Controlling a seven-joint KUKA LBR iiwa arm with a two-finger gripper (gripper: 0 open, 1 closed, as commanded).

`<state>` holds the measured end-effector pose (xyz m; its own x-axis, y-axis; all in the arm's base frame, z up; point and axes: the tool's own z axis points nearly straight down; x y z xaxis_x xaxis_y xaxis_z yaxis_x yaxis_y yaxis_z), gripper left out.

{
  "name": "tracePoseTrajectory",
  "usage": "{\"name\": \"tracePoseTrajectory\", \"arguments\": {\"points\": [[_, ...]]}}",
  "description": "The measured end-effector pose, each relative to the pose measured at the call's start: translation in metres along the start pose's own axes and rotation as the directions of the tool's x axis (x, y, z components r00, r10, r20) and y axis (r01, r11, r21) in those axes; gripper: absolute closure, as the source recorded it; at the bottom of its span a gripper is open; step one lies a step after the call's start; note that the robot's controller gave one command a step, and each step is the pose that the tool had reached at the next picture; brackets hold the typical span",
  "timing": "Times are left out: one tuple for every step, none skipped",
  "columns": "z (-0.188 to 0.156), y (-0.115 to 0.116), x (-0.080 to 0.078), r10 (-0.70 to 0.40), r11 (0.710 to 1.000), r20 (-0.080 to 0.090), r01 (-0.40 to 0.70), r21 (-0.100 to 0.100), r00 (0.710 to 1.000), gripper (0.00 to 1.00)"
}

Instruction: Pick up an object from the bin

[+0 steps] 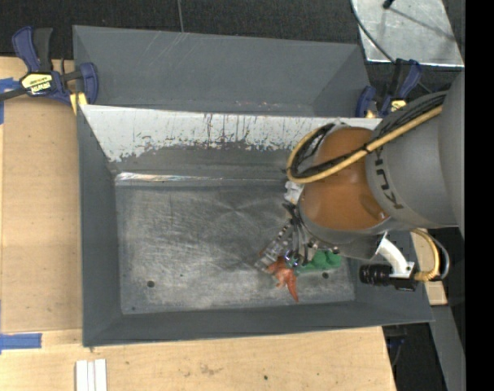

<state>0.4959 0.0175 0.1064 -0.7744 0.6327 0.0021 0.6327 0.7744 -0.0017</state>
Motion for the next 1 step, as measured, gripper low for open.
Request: {"name": "tracePoseTrajectory", "arguments": {"points": [[-0.0551,0.0093,-0.0089,-0.006,1.000,-0.001,0.006,0.002,1.000,1.00]]}}
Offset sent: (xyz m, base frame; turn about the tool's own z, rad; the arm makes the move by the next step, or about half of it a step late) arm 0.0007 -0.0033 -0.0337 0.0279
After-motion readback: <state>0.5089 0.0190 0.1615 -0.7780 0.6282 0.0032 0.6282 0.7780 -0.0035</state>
